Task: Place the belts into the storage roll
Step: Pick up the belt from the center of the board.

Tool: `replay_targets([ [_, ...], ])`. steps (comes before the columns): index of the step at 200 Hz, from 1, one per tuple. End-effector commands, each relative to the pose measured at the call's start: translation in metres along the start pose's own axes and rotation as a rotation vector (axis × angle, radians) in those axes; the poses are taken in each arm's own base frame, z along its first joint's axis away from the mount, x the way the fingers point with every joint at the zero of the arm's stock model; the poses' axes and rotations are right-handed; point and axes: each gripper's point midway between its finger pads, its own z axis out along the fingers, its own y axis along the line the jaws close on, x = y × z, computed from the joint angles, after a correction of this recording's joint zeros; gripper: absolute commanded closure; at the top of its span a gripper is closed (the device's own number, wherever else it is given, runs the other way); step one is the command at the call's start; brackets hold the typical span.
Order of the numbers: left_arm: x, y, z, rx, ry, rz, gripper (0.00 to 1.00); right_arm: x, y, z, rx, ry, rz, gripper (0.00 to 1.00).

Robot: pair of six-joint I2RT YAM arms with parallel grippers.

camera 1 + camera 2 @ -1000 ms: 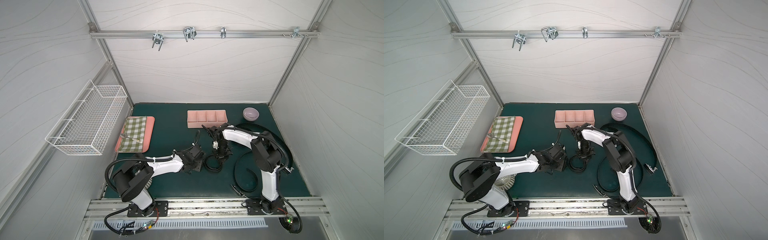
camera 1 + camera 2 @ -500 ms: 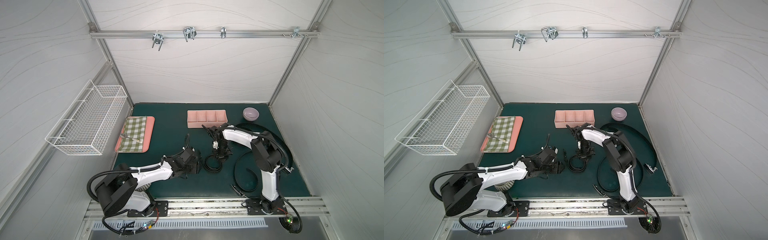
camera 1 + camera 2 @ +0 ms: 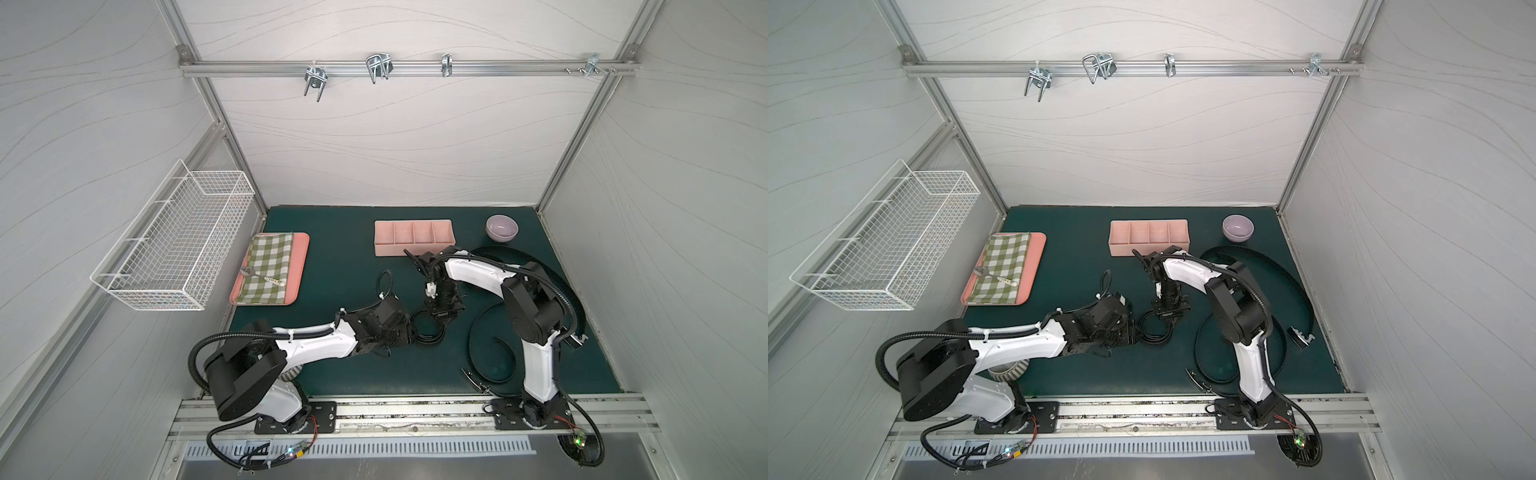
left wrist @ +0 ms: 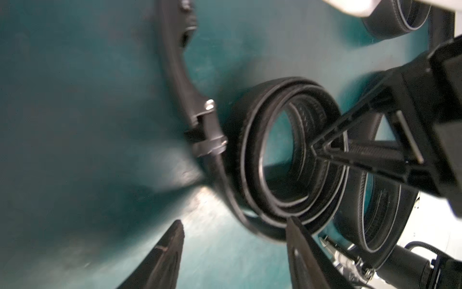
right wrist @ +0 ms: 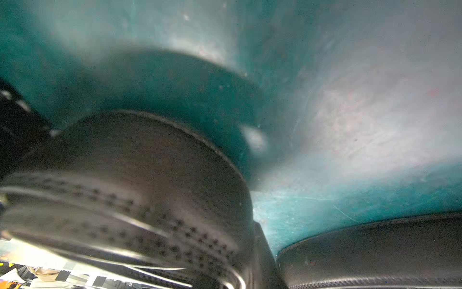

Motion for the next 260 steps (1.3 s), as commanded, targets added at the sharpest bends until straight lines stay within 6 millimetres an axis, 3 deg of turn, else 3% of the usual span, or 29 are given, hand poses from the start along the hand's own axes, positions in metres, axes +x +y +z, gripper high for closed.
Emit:
replay_targets([
  [1, -0.017, -0.025, 0.005, 0.039, -0.036, -0.022, 0.42, 0.006, 0.003, 0.019, -0.011, 0.06, 0.0, 1.0],
  [110, -0.018, -0.018, 0.038, -0.109, 0.047, 0.123, 0.54, 0.016, 0.003, 0.024, 0.016, 0.072, -0.03, 1.0],
  [130, -0.02, -0.02, 0.038, -0.118, 0.058, 0.157, 0.62, 0.017, 0.004, 0.026, 0.012, 0.076, -0.036, 1.0],
  [153, -0.02, -0.017, 0.039, -0.137, 0.068, 0.185, 0.79, 0.019, 0.006, 0.025, -0.001, 0.072, -0.044, 1.0],
  [196, -0.017, -0.011, 0.042, -0.16, 0.091, 0.212, 0.85, 0.021, 0.009, 0.023, -0.018, 0.066, -0.051, 1.0],
  [232, -0.014, -0.009, 0.041, -0.172, 0.113, 0.231, 1.0, 0.018, 0.013, 0.015, -0.058, 0.037, -0.04, 1.0],
  [260, -0.012, -0.004, 0.038, -0.185, 0.119, 0.241, 1.0, 0.013, 0.017, -0.001, -0.13, -0.006, -0.02, 0.93],
])
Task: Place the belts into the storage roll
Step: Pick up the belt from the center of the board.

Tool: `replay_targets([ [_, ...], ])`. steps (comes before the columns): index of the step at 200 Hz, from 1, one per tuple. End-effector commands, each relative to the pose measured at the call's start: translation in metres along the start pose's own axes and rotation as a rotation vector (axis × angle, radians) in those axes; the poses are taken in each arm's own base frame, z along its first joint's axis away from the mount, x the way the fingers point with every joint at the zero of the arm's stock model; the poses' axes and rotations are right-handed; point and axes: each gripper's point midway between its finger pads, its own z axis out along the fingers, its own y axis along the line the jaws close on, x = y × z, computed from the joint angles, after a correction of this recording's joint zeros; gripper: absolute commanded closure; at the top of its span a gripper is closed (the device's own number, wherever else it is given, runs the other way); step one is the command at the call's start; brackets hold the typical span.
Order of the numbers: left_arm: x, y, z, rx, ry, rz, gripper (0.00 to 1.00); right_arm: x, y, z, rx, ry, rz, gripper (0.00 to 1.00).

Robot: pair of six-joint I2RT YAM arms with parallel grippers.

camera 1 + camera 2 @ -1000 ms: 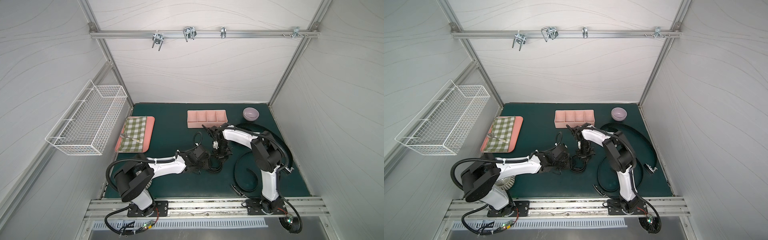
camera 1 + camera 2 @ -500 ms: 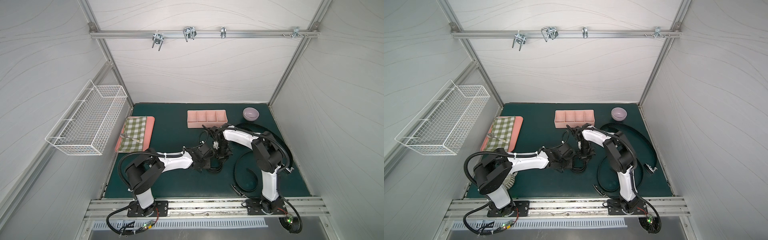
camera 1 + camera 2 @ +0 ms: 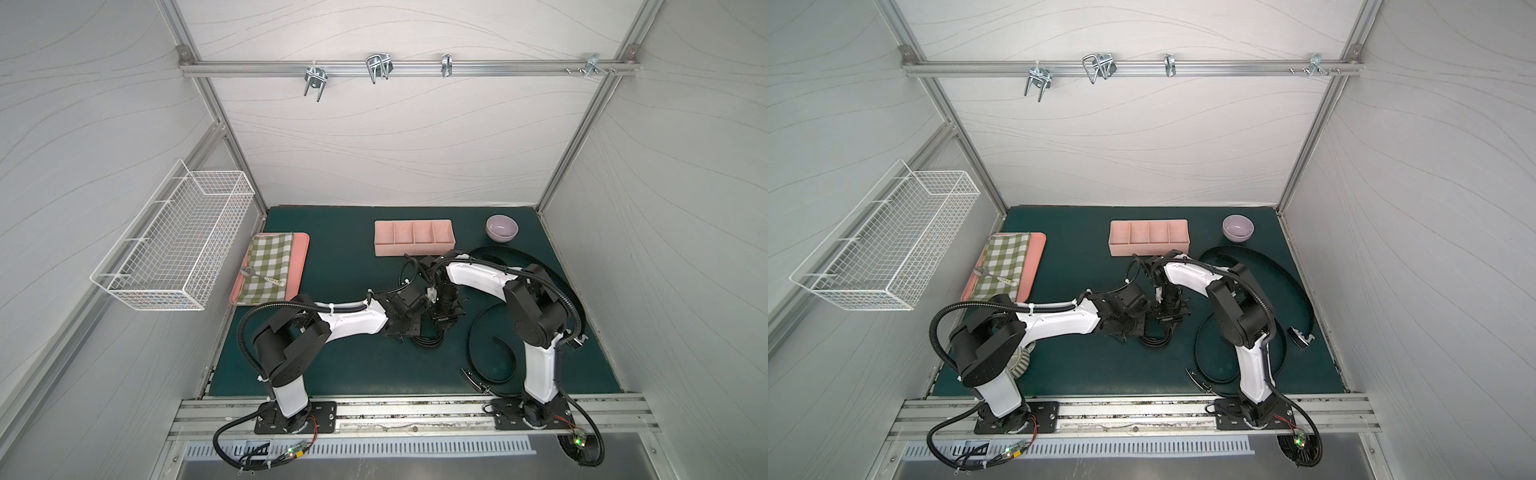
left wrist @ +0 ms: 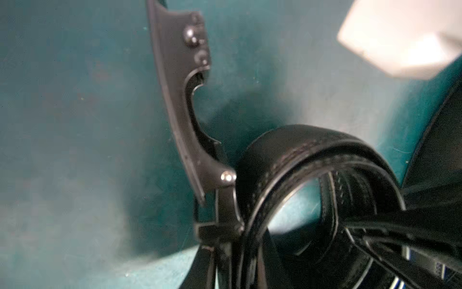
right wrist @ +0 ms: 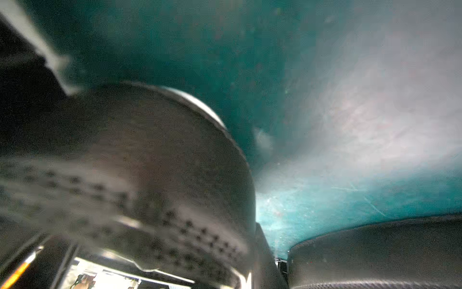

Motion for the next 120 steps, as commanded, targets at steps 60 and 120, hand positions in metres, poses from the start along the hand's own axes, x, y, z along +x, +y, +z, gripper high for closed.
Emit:
replay_targets([
  [60, -0.001, -0.002, -0.023, 0.002, -0.01, 0.14, 1.0, -0.016, 0.007, -0.074, -0.431, -0.259, 0.076, 0.48],
  [120, -0.006, -0.011, -0.077, 0.05, 0.064, 0.229, 1.0, 0.005, -0.025, -0.168, -0.531, -0.665, 0.021, 0.01],
])
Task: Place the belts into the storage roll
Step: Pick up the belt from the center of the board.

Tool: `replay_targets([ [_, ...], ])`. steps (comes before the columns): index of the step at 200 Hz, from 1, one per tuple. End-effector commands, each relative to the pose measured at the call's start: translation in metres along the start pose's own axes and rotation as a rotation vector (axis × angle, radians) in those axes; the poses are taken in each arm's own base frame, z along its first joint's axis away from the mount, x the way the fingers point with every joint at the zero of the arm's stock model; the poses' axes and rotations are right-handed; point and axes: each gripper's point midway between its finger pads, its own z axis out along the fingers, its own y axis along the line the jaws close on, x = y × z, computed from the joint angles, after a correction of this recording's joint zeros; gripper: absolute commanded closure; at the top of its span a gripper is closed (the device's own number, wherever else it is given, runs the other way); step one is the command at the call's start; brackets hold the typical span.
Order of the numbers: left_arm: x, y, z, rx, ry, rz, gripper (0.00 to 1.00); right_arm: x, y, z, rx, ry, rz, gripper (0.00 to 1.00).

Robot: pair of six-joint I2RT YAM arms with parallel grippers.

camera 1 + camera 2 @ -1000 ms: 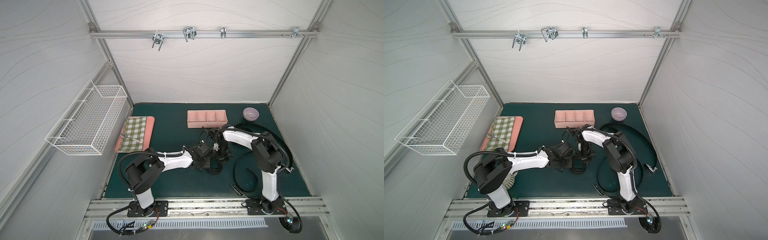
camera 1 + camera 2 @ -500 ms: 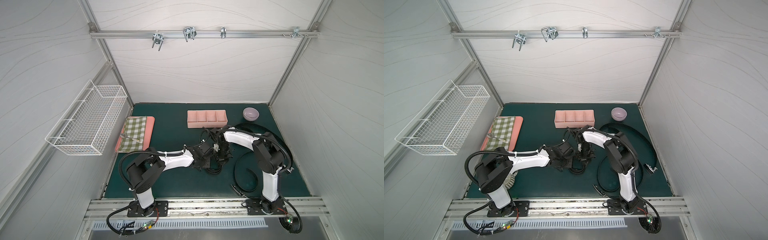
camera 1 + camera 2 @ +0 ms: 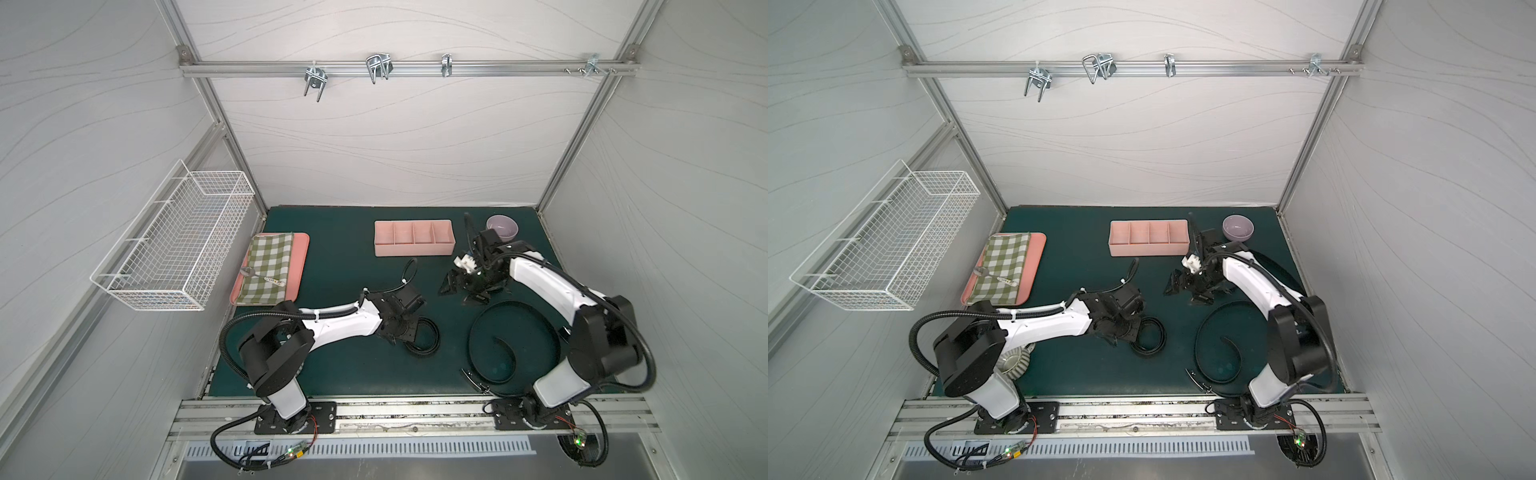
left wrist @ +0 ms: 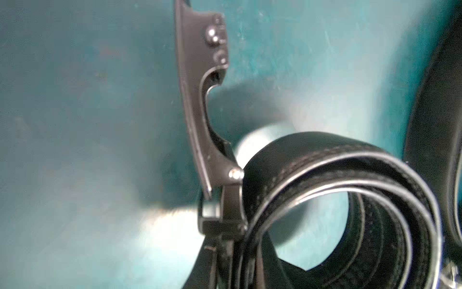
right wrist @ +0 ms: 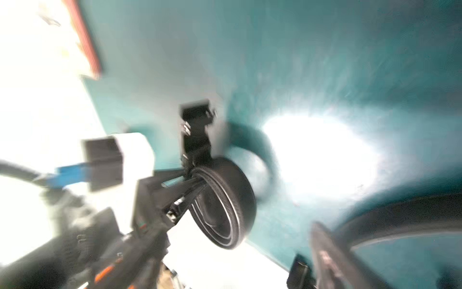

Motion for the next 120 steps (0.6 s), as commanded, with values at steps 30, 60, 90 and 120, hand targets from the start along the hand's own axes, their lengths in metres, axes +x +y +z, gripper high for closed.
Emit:
replay_targets([
  [30, -0.028, -0.012, -0.074, 0.117, 0.105, 0.104, 1.0, 0.015, 0.037, -0.059, -0.059, -0.253, -0.279, 0.01],
  [60, -0.037, -0.015, -0.102, 0.205, 0.245, 0.107, 1.0, 0.048, 0.057, -0.063, 0.049, -0.33, -0.587, 0.01],
  [90, -0.036, -0.03, -0.121, 0.319, 0.381, 0.147, 1.0, 0.082, 0.078, -0.071, 0.074, -0.426, -0.894, 0.02],
  [120, -0.033, -0.033, -0.128, 0.336, 0.435, 0.168, 1.0, 0.106, 0.09, -0.081, 0.062, -0.503, -1.107, 0.01],
])
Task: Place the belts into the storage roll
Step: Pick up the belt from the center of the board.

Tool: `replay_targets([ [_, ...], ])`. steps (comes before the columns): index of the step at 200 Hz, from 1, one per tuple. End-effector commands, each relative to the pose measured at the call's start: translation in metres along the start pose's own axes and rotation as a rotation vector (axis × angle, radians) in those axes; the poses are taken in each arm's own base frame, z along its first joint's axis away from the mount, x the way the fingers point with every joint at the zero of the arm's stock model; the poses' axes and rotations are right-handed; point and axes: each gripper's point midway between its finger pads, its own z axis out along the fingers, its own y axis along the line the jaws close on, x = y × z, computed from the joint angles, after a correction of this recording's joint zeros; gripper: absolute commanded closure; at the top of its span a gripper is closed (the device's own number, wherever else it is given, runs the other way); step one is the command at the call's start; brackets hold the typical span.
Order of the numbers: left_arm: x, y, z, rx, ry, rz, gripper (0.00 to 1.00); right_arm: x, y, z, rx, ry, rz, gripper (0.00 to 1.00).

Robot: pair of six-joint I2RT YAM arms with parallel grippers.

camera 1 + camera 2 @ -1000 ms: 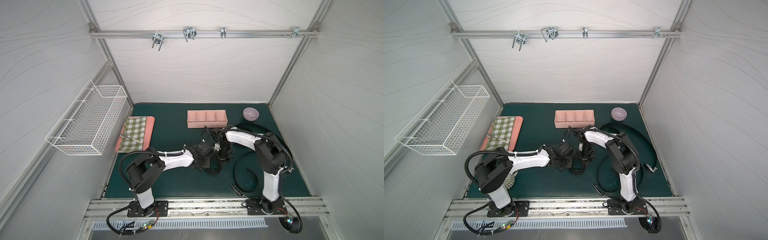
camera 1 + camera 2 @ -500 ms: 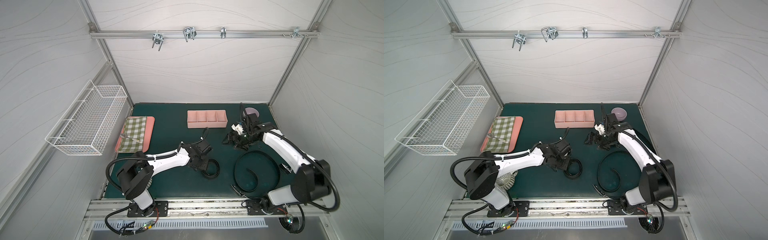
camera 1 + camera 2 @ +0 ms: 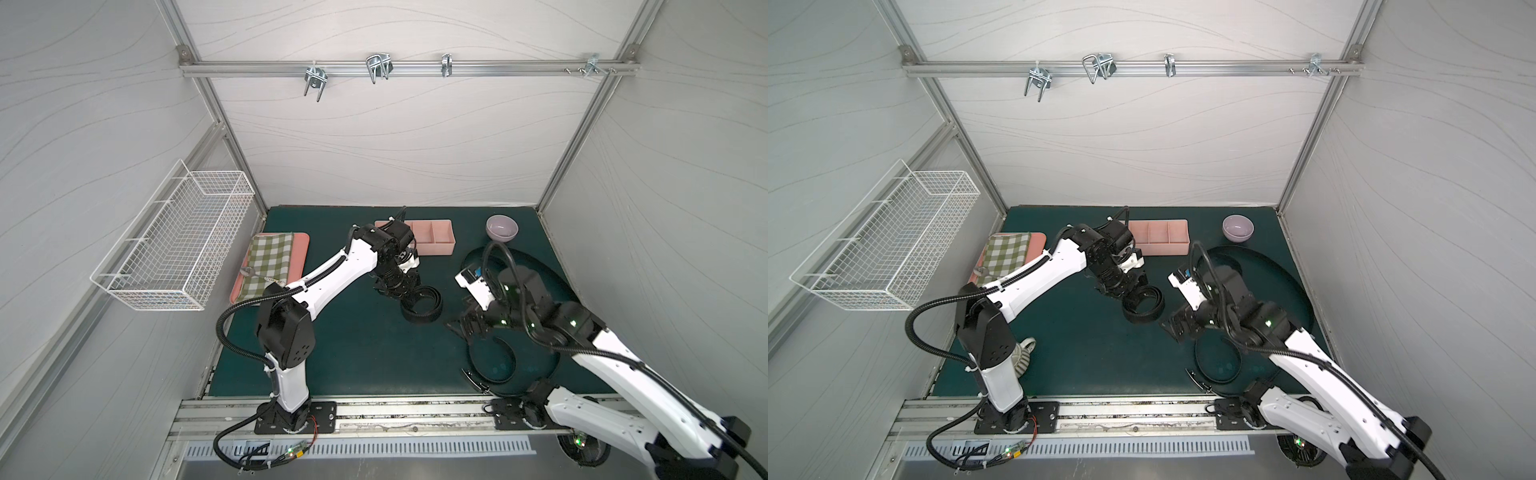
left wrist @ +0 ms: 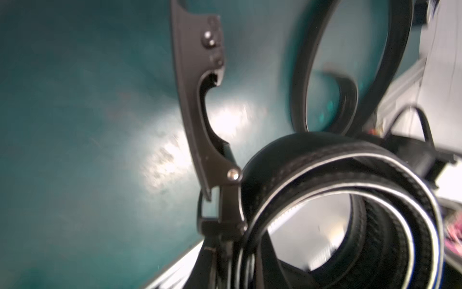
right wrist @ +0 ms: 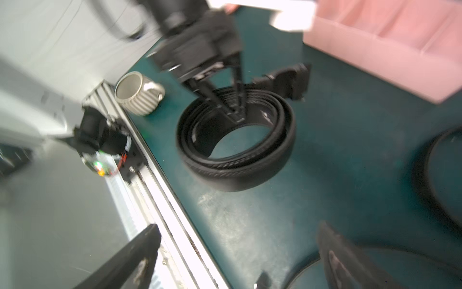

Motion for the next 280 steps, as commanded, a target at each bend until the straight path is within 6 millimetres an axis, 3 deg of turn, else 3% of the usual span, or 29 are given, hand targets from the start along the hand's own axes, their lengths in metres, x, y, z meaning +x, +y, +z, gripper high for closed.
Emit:
replay_targets([
  [1, 0.029, -0.019, -0.014, 0.085, 0.127, 0.055, 1.0, -0.011, 0.001, -0.012, 0.069, -0.084, -0.224, 0.01],
  [41, 0.028, -0.019, -0.015, 0.098, 0.152, 0.056, 1.0, -0.003, 0.023, 0.005, 0.057, -0.015, -0.48, 0.01],
  [99, 0.019, -0.013, -0.017, 0.107, 0.151, 0.06, 1.0, -0.014, 0.054, 0.059, 0.153, 0.071, -0.895, 0.01],
  [135, 0.016, -0.014, -0.018, 0.126, 0.138, 0.063, 1.0, -0.012, 0.049, 0.084, 0.193, 0.127, -0.975, 0.03],
  [181, 0.017, -0.011, -0.015, 0.126, 0.143, 0.061, 1.0, -0.031, 0.059, 0.084, 0.269, -0.001, -1.084, 0.05],
  [203, 0.015, -0.012, -0.016, 0.132, 0.138, 0.065, 1.0, -0.032, 0.057, 0.089, 0.289, 0.007, -1.113, 0.09],
  [259, 0.017, -0.014, -0.017, 0.139, 0.138, 0.065, 1.0, -0.026, 0.049, 0.099, 0.32, 0.066, -1.138, 0.38],
  [280, 0.018, -0.014, -0.018, 0.141, 0.135, 0.064, 1.0, -0.027, 0.049, 0.097, 0.319, 0.06, -1.126, 0.44],
])
